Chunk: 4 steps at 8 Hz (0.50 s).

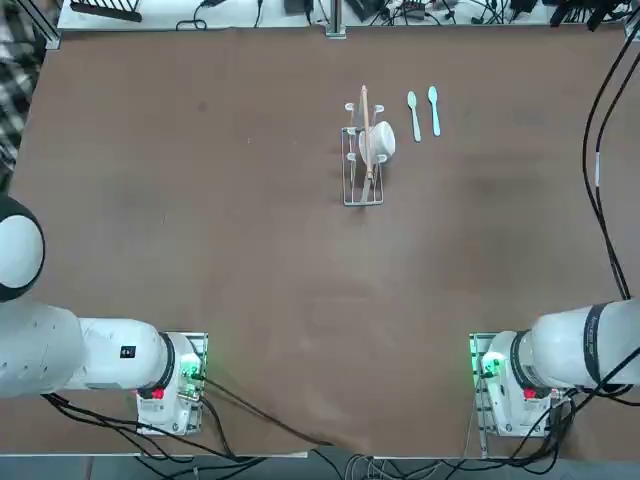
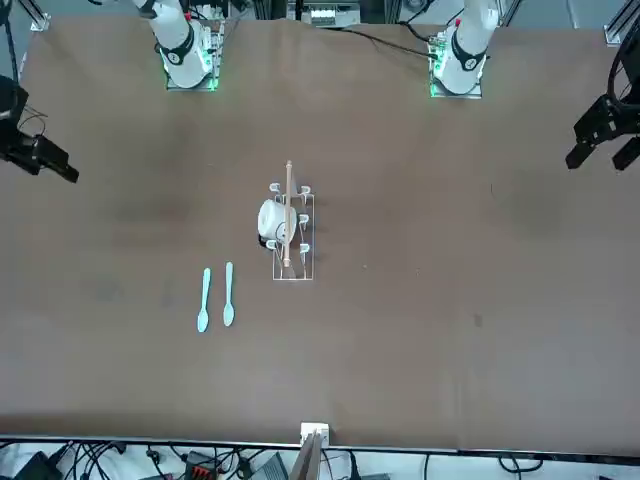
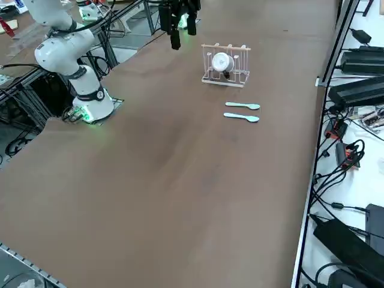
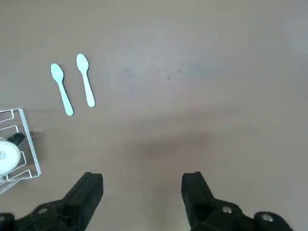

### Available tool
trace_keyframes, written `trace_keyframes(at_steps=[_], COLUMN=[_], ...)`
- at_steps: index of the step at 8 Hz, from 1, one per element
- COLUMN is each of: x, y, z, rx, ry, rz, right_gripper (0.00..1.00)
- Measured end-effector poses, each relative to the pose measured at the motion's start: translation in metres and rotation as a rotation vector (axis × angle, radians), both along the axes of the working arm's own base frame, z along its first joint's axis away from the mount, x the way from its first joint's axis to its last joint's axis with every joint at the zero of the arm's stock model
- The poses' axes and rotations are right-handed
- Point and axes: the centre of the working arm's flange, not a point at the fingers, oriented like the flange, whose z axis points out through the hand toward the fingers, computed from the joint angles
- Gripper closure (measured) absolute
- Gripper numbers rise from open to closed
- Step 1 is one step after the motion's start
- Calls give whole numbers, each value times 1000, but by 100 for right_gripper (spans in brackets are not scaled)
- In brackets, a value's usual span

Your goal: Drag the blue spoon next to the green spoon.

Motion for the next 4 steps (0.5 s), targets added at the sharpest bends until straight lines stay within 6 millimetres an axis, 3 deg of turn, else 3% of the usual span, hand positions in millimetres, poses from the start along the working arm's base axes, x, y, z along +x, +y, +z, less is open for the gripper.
trace_keyframes(at_steps=[4], x=[0], y=[-4], z=[1], rx=[0], ry=[-7], rz=[-8], right_gripper=[0])
